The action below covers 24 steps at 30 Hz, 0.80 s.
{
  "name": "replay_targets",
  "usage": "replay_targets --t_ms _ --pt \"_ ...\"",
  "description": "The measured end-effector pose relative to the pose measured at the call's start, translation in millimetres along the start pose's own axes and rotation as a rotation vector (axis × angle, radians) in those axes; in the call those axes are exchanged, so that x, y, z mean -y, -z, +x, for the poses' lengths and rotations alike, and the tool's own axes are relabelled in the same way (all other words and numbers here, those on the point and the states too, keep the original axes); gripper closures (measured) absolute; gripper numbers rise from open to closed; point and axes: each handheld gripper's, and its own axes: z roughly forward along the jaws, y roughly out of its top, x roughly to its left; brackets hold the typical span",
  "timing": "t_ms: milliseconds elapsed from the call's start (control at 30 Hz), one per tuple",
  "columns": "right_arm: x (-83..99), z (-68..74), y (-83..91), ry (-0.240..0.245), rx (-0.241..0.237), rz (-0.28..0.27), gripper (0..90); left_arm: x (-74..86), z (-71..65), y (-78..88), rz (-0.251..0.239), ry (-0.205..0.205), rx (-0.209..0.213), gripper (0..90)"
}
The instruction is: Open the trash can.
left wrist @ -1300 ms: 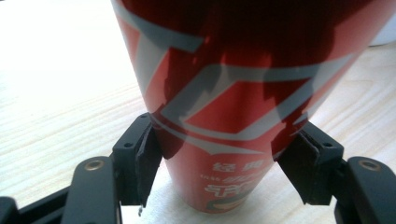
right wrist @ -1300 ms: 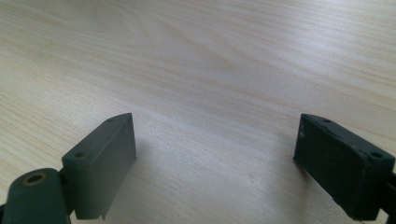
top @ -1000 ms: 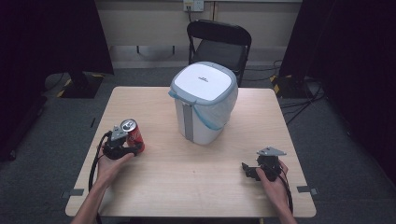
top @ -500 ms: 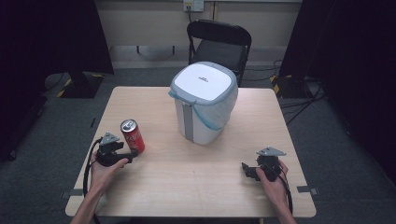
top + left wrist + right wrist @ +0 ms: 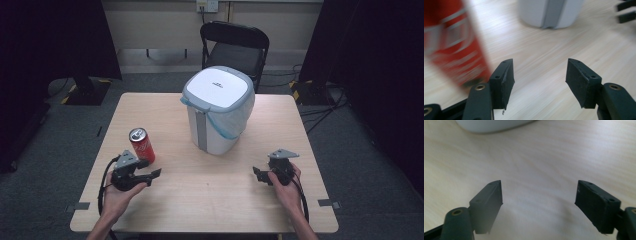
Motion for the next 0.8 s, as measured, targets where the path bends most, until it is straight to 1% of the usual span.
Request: replay_targets --t_ms 33,67,100,133,167,200,233,267,300,333,367,400,433,467,500,533,567,600,633,667,700,767,800 --pt "0.0 0.0 0.0 0.000 0.000 0.000 21.4 0.0 0.0 0.0 0.000 0.000 0.000 39.3" --pt "-5.4 -0.1 -1.5 -0.007 -0.014 -0.002 23.5 -4.6 -5.3 -5.6 -0.012 -0.001 0.018 39.3" --pt "-10.4 0.1 -3.5 -0.011 -0.038 -0.005 23.9 -9.3 -9.7 -11.8 -0.016 0.003 0.034 39.3" --pt "-15.7 0.6 -5.8 -0.002 -0.050 -0.003 24.0 -14.5 -13.0 -18.9 -0.014 -0.001 0.042 39.3" --pt "-21.1 0.8 -7.6 0.011 -0.046 -0.006 24.0 -21.6 -16.7 -28.7 -0.004 -0.013 0.036 39.3" --pt "-27.9 -0.1 -9.9 0.017 -0.048 -0.019 24.4 -25.8 -19.2 -35.2 -0.001 -0.006 0.041 39.3" --pt "-32.0 -1.4 -11.2 0.018 -0.048 -0.027 25.1 -31.8 -20.8 -43.3 0.006 -0.011 0.046 38.9" --pt "-44.0 -8.3 -14.9 0.007 -0.038 -0.052 25.5 -38.8 -22.2 -54.9 0.017 -0.006 0.054 38.3" --pt "-47.9 -11.3 -16.4 0.002 -0.029 -0.056 25.5 -42.4 -22.3 -61.8 0.020 -0.005 0.052 38.3" --pt "-47.9 -11.3 -16.4 0.002 -0.029 -0.056 25.5 -46.6 -21.9 -70.8 0.018 0.001 0.037 38.3" --pt "-53.1 -16.0 -18.8 -0.002 -0.021 -0.061 25.5 -50.5 -20.9 -79.7 0.020 0.008 0.032 38.3" --pt "-64.9 -26.6 -24.1 -0.015 -0.027 -0.069 25.4 -56.8 -18.5 -94.4 0.023 0.029 0.019 37.1" --pt "-68.4 -30.1 -26.1 -0.020 -0.023 -0.073 25.5 -56.8 -18.5 -94.4 0.023 0.029 0.019 35.9" --pt "-72.7 -34.5 -28.9 -0.025 -0.020 -0.079 25.4 -63.0 -15.8 -106.5 0.029 0.036 0.012 34.8" --pt "-72.7 -34.5 -28.9 -0.025 -0.020 -0.079 25.4 -63.0 -15.8 -106.5 0.029 0.036 0.012 34.5" --pt "-80.2 -42.5 -36.2 -0.029 -0.012 -0.087 25.3 -68.3 -14.0 -115.6 0.016 0.049 -0.012 33.9" --pt "-83.4 -46.4 -40.2 -0.025 -0.014 -0.086 25.3 -70.8 -12.0 -118.4 0.021 0.044 -0.018 32.8" --pt "-86.2 -49.1 -44.3 -0.027 -0.004 -0.086 25.3 -72.6 -10.5 -121.1 0.016 0.053 -0.017 31.4" --pt "-88.8 -51.5 -48.3 -0.022 0.007 -0.087 25.3 -74.0 -9.2 -122.9 0.019 0.049 -0.022 30.8" --pt "-88.8 -51.5 -48.3 -0.022 0.007 -0.087 25.3 -74.0 -9.2 -122.9 0.019 0.049 -0.022 30.2" --pt "-91.5 -53.4 -52.4 -0.017 0.012 -0.086 25.3 -74.2 -7.4 -124.7 0.010 0.053 -0.032 30.2" --pt "-100.6 -60.7 -65.0 0.001 0.028 -0.090 25.3 -72.2 -4.0 -128.0 0.027 0.061 -0.048 30.0" --pt "-102.8 -63.7 -68.3 0.005 0.030 -0.091 25.3 -71.0 -2.5 -129.6 0.033 0.062 -0.053 29.8"
